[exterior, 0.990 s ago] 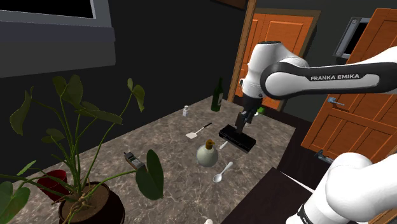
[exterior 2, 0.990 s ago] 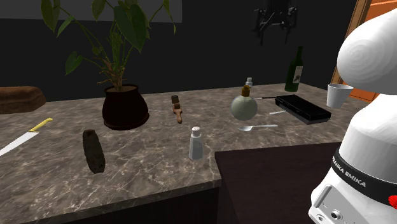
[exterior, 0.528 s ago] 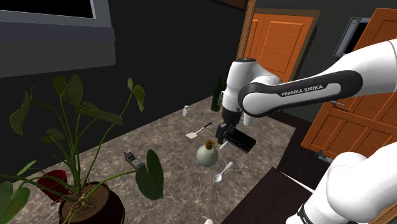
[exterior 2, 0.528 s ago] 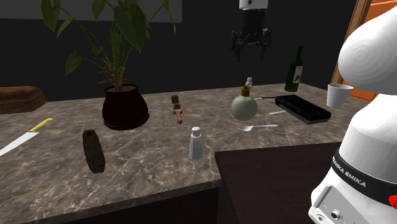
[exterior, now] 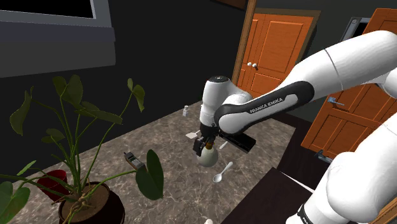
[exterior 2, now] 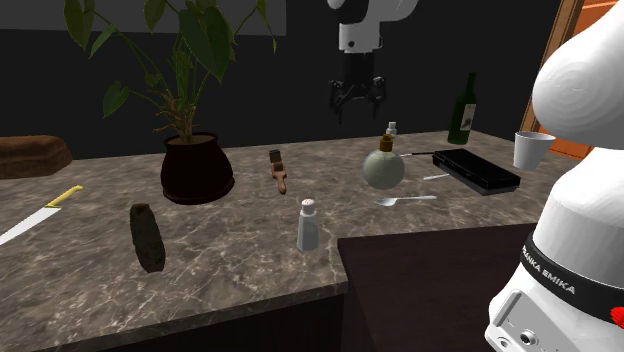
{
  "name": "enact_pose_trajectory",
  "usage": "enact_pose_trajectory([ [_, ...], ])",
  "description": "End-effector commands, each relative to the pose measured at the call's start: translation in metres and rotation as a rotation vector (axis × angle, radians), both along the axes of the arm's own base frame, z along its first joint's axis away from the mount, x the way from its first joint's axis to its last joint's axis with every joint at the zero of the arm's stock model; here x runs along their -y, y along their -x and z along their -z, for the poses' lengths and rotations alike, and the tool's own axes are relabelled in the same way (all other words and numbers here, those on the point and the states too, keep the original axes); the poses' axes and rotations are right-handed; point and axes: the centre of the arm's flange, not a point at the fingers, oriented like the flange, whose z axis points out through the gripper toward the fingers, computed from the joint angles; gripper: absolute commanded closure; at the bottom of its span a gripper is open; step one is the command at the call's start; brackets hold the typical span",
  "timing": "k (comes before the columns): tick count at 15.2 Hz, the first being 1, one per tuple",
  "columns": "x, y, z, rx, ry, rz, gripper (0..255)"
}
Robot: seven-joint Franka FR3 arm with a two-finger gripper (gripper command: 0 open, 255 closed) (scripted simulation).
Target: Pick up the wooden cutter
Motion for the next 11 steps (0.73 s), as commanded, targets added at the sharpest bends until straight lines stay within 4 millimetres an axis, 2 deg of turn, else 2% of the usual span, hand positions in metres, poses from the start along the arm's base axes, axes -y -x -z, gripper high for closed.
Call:
enact_pose_trajectory([
  [1, -0.019, -0.012, 0.014, 0.004, -0.006, 0.000, 0],
  [11, -0.104, -0.071, 0.092, 0.020, -0.024, -0.004, 0],
])
